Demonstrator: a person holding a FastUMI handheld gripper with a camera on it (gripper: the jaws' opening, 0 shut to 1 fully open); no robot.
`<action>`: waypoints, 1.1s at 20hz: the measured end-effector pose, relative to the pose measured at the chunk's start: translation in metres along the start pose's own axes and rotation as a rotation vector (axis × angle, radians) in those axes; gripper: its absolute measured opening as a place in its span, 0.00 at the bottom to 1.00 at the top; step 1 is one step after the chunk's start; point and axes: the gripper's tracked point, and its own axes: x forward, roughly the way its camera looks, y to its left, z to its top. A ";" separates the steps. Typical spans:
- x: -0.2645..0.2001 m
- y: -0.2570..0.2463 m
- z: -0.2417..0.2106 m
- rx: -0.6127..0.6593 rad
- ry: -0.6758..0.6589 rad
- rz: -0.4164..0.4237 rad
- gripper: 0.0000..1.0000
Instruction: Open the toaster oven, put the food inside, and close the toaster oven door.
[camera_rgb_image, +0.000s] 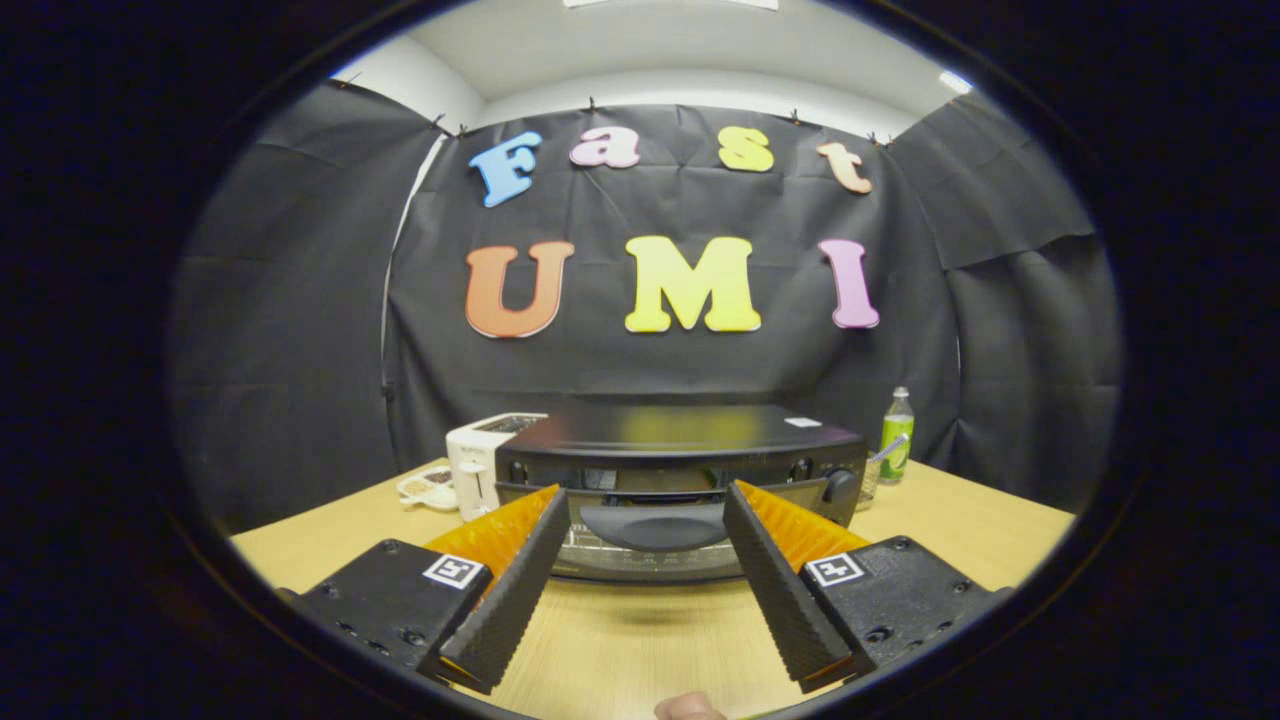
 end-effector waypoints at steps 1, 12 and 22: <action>-0.008 -0.003 0.010 -0.003 0.002 -0.014 1.00; -0.159 -0.027 0.149 0.054 -0.065 -0.013 1.00; -0.234 -0.036 0.222 0.027 -0.189 -0.026 1.00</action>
